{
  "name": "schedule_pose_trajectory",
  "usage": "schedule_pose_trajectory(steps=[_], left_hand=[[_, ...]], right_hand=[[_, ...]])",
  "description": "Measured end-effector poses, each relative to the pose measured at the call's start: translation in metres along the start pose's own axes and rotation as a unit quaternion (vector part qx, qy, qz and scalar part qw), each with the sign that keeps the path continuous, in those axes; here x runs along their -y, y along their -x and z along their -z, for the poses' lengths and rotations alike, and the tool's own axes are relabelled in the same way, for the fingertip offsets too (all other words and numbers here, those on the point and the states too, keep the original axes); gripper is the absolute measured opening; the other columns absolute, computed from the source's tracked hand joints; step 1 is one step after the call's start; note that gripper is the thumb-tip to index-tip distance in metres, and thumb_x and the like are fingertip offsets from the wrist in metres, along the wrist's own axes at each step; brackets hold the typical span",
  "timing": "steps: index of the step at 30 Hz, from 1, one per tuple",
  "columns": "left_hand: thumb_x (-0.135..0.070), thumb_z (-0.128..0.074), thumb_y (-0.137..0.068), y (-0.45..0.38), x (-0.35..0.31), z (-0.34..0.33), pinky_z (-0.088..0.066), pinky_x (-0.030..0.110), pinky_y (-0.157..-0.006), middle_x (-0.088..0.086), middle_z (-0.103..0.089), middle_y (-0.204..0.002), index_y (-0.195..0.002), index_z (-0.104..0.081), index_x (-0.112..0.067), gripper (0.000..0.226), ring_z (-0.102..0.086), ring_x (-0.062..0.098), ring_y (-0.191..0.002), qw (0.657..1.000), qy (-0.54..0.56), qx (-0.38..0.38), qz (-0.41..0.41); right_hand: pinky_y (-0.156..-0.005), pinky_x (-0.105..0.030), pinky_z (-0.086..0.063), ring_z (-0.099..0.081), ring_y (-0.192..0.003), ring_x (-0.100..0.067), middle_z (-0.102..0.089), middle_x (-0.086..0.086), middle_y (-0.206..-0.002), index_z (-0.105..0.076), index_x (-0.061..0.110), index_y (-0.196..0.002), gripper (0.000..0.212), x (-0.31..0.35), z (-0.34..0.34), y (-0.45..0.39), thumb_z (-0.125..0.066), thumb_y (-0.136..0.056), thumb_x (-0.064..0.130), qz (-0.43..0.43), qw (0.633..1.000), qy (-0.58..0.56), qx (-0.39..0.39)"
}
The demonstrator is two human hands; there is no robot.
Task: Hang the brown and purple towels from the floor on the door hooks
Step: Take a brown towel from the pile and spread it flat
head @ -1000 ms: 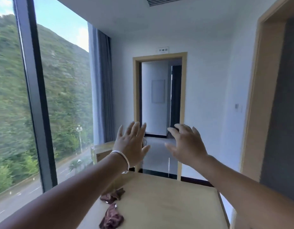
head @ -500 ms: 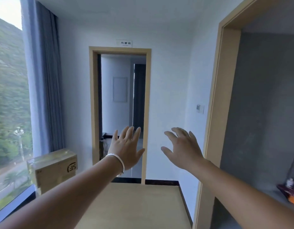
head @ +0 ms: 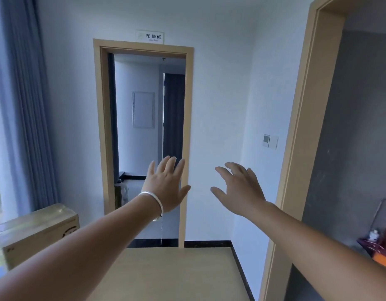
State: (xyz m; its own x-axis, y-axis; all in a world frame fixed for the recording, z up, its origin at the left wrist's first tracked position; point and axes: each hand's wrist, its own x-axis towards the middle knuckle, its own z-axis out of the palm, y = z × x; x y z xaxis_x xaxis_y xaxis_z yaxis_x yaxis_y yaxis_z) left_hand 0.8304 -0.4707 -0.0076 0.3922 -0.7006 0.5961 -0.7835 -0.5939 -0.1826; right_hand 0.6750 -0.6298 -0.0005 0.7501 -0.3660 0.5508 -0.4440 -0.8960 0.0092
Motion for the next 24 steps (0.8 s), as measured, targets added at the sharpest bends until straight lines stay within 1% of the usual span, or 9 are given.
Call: schedule_pose_trajectory(steps=[5,9,13,20,24], left_hand=[[-0.061,-0.031,-0.094,-0.042,0.016,-0.045,-0.011,0.051,-0.116,0.006,-0.016,-0.158,-0.152,-0.003,-0.020,0.077,-0.010,0.027,-0.146,1.000,0.006,0.008,0.002],[-0.060,-0.030,-0.094,-0.081,0.026,-0.087,-0.010,0.050,-0.116,0.005,-0.015,-0.158,-0.152,-0.001,-0.020,0.076,-0.008,0.025,-0.147,1.000,-0.002,0.018,0.009],[-0.060,-0.029,-0.094,-0.137,0.033,-0.134,-0.009,0.050,-0.117,0.005,-0.013,-0.158,-0.152,0.000,-0.020,0.076,-0.007,0.024,-0.147,1.000,-0.012,0.022,0.019],[-0.059,-0.030,-0.095,-0.235,0.035,-0.210,-0.007,0.049,-0.117,0.005,-0.013,-0.158,-0.152,-0.002,-0.020,0.074,-0.006,0.024,-0.147,0.998,-0.024,0.047,0.033],[-0.058,-0.032,-0.095,-0.278,0.037,-0.246,-0.008,0.049,-0.116,0.004,-0.016,-0.156,-0.152,-0.003,-0.020,0.075,-0.008,0.022,-0.146,0.998,-0.026,0.036,0.048]], right_hand=[[-0.115,-0.047,-0.017,-0.019,-0.143,-0.020,-0.028,-0.003,-0.154,-0.033,0.029,-0.144,0.058,-0.010,-0.039,-0.052,-0.042,-0.093,0.055,0.001,1.000,0.004,0.004],[-0.116,-0.048,-0.014,-0.017,-0.144,-0.020,-0.025,-0.003,-0.154,-0.031,0.029,-0.145,0.060,-0.026,-0.080,-0.096,-0.042,-0.092,0.056,0.000,1.000,-0.004,0.015],[-0.117,-0.049,-0.012,-0.015,-0.144,-0.019,-0.024,-0.003,-0.154,-0.029,0.030,-0.145,0.062,-0.056,-0.125,-0.151,-0.043,-0.092,0.057,0.005,1.000,-0.008,0.020],[-0.116,-0.049,-0.013,-0.015,-0.144,-0.019,-0.023,-0.003,-0.155,-0.029,0.029,-0.145,0.062,-0.112,-0.191,-0.258,-0.042,-0.092,0.058,0.023,0.999,-0.019,0.020],[-0.116,-0.050,-0.013,-0.015,-0.144,-0.019,-0.024,-0.003,-0.155,-0.030,0.029,-0.145,0.062,-0.134,-0.226,-0.303,-0.041,-0.092,0.058,0.036,0.999,-0.032,0.021]])
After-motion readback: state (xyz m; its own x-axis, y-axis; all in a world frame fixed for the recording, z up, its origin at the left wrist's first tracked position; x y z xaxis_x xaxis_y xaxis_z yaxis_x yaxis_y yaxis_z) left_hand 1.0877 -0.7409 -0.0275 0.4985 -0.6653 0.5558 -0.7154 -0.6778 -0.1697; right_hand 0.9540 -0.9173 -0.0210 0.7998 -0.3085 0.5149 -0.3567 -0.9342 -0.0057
